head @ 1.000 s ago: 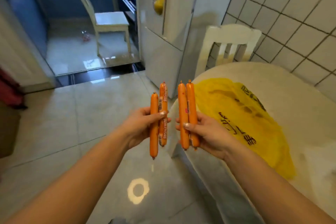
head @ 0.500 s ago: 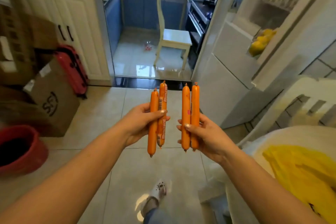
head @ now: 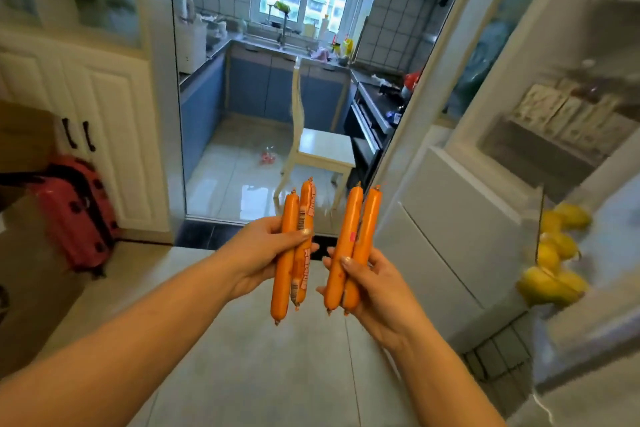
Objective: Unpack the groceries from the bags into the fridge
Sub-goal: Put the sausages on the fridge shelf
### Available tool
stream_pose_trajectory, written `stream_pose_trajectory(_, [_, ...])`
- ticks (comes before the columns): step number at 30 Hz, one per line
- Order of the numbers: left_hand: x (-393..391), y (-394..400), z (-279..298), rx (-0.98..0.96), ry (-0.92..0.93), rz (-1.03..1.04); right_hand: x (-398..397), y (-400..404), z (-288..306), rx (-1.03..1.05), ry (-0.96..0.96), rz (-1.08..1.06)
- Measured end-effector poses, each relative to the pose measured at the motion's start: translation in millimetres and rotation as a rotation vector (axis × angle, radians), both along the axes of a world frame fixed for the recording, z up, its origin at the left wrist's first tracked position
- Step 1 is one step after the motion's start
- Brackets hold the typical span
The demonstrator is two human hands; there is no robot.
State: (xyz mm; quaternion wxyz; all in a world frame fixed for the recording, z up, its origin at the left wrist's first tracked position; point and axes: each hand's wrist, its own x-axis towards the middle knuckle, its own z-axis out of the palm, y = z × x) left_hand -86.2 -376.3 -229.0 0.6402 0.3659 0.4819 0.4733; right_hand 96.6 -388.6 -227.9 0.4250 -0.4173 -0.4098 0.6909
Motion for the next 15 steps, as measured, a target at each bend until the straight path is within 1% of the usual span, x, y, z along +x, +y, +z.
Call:
stream_pose_trajectory(3, [11,65,9,0.016,-0.034,-0.057,8,51,14,0.037,-0.006,-0.058])
stream_pose_trajectory(6, [24,133,13,0.023,-0.066,-0.126,18,100,27,0.105,-0.063,-0.128])
stream_pose_trajectory(10, [44,233,17,0.038,-0.093,-0.259,31,165,41,0.153,-0.102,-0.314])
stream_pose_trajectory(15, [78,344,39,0.05,-0.125,-0.497,48,235,62,0.117,-0.143,-0.581])
